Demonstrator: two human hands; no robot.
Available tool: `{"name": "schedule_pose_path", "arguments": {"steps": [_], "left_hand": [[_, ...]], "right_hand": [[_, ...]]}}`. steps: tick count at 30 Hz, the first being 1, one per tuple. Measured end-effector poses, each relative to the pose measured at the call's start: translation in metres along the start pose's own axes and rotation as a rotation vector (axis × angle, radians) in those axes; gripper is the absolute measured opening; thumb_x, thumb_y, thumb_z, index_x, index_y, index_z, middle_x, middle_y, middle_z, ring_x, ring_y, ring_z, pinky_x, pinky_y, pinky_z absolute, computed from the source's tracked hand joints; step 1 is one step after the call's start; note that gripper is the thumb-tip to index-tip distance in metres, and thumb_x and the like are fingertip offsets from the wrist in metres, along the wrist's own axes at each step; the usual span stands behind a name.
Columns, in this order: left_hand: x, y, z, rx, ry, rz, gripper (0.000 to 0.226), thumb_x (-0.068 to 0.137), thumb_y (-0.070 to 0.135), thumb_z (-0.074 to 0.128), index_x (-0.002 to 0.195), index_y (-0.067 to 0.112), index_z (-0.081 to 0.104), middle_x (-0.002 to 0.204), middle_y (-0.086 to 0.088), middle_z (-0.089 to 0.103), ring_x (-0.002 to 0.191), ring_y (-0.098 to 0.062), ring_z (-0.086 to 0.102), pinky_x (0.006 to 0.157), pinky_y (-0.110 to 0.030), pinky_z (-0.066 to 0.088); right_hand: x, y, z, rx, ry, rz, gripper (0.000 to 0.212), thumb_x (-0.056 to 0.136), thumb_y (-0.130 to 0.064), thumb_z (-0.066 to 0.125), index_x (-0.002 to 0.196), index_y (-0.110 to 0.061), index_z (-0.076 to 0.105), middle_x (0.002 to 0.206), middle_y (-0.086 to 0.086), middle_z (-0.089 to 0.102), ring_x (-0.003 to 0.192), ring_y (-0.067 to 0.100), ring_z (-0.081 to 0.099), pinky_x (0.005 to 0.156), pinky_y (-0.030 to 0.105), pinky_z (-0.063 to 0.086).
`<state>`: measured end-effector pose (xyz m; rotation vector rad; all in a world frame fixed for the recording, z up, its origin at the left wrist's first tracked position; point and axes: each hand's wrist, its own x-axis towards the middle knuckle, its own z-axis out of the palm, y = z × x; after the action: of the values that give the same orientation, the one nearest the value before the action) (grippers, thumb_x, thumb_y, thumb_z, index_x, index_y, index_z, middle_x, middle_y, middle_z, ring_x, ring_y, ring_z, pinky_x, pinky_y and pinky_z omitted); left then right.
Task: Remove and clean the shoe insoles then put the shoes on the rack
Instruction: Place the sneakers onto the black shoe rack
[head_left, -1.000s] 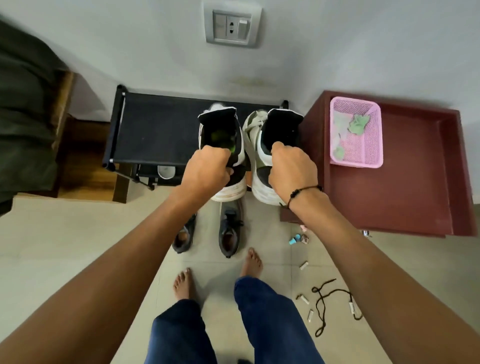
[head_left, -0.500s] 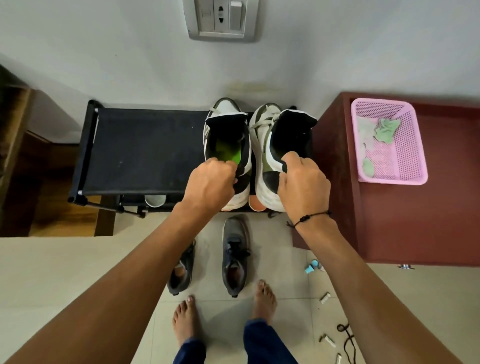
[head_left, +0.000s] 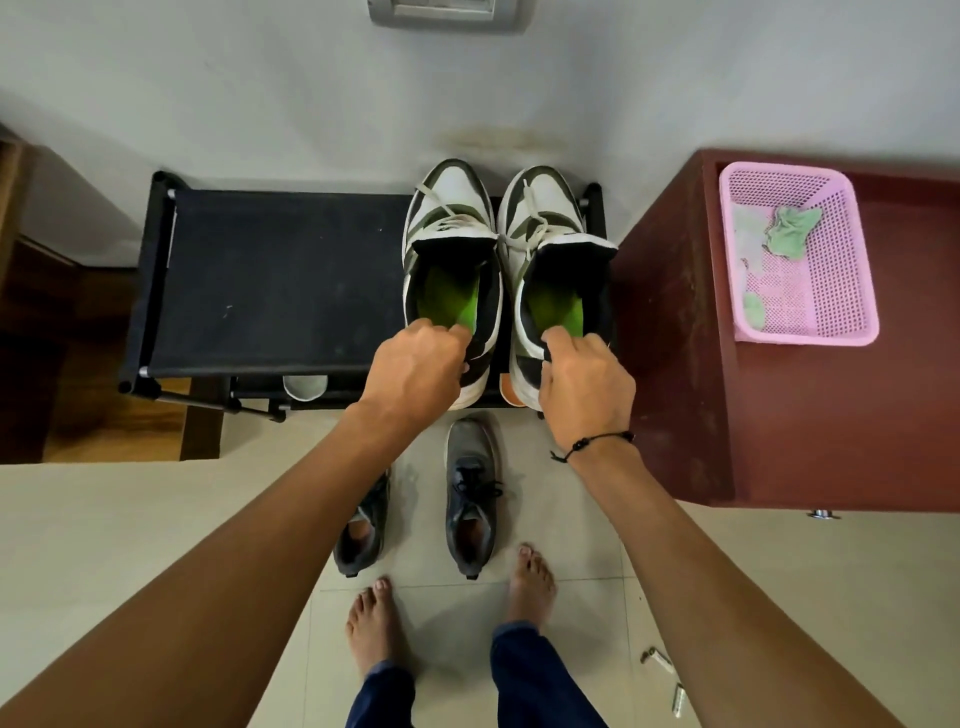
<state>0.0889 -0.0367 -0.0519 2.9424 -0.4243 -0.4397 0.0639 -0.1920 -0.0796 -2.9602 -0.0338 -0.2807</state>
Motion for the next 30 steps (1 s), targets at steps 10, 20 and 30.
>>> {"name": "schedule_pose_path", "arguments": {"steps": [10, 20, 30], "left_hand": [[-0.001, 0.0, 0.009, -0.048, -0.027, -0.036, 0.026, 0.096, 0.023, 0.05, 0.115, 0.006, 0.051, 0.105, -0.013, 0.06, 0.102, -0.029, 0.052, 0.067, -0.034, 0.036], [-0.024, 0.006, 0.021, -0.151, 0.179, -0.004, 0.041, 0.082, 0.015, 0.066, 0.118, 0.001, 0.054, 0.114, -0.016, 0.057, 0.112, -0.034, 0.047, 0.1, -0.046, 0.038], [-0.154, 0.003, 0.1, -0.403, 0.143, -0.158, 0.044, 0.063, -0.005, 0.075, 0.103, -0.006, 0.059, 0.097, -0.023, 0.06, 0.088, -0.04, 0.058, 0.085, -0.034, 0.043]], "right_hand": [[-0.001, -0.005, 0.007, 0.013, 0.027, 0.057, 0.041, 0.041, 0.008, 0.081, 0.075, -0.007, 0.065, 0.056, 0.006, 0.058, 0.057, 0.028, 0.059, 0.046, 0.039, 0.054], [-0.017, -0.027, -0.007, -0.021, 0.033, 0.082, 0.032, 0.063, 0.0, 0.071, 0.093, -0.007, 0.063, 0.088, 0.012, 0.065, 0.086, 0.034, 0.059, 0.073, 0.05, 0.052], [-0.133, -0.07, 0.004, 0.089, -0.379, -0.004, 0.03, 0.062, -0.001, 0.07, 0.092, -0.005, 0.065, 0.089, 0.014, 0.063, 0.089, 0.035, 0.057, 0.068, 0.039, 0.05]]}}
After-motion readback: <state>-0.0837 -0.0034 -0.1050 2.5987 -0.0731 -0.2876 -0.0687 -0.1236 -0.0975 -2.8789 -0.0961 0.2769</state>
